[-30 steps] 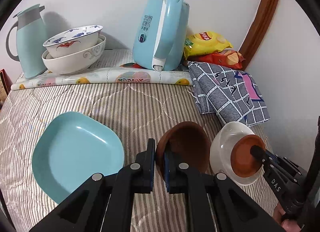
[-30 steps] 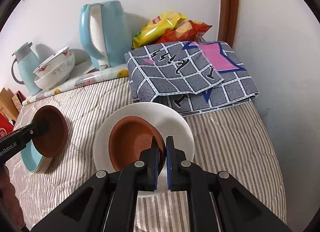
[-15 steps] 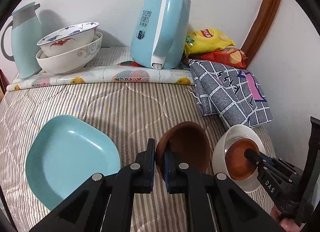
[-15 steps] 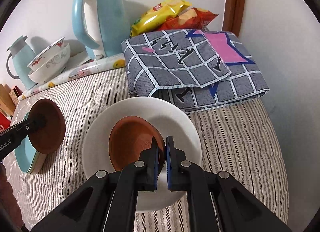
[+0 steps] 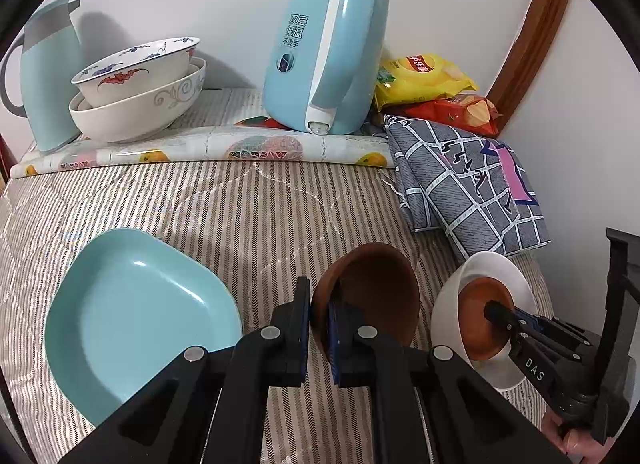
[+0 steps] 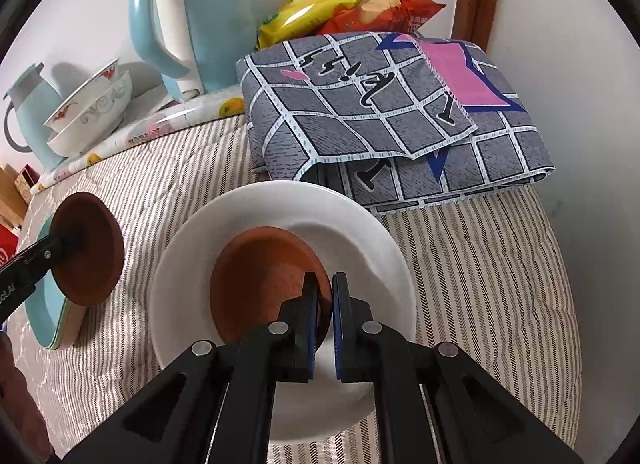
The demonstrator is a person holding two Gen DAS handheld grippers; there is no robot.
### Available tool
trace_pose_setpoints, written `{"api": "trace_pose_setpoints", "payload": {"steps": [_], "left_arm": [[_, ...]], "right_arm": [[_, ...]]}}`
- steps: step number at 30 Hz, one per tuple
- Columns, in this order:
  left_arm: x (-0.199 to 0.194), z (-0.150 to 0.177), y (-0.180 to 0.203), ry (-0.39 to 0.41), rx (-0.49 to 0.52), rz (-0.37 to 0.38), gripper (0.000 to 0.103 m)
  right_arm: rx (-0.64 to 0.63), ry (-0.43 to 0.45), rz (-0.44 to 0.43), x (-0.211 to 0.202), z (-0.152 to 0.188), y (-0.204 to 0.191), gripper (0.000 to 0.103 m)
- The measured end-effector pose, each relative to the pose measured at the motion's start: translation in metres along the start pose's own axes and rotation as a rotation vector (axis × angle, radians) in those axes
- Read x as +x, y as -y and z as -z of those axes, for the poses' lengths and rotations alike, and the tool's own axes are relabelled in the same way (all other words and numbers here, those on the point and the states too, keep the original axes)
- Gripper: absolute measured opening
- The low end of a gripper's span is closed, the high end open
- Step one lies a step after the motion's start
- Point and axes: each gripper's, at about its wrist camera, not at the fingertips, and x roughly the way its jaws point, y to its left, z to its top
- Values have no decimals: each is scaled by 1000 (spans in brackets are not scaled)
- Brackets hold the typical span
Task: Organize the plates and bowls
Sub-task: 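Lower the right gripper's brown bowl into the white bowl and open it while the left gripper holds its bowl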
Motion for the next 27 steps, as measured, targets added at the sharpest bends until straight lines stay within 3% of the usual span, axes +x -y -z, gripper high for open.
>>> {"api": "trace_pose_setpoints", "payload": {"steps": [11,20,24,27], "left_arm": [[3,2,1,-8,-2,-6,8],[0,5,2,-14,0,-6,8],[-3,5,3,-10,1,-5,8],[-7,6,4,-4,4,-3,8]], "right_arm": [[-74,0,55,4,-1,-9,13],[-131,-9,60,6,2,-19,30],[-131,13,77,-2,3,-20,45],[-114,20,64,-8,3,-17,46]]}}
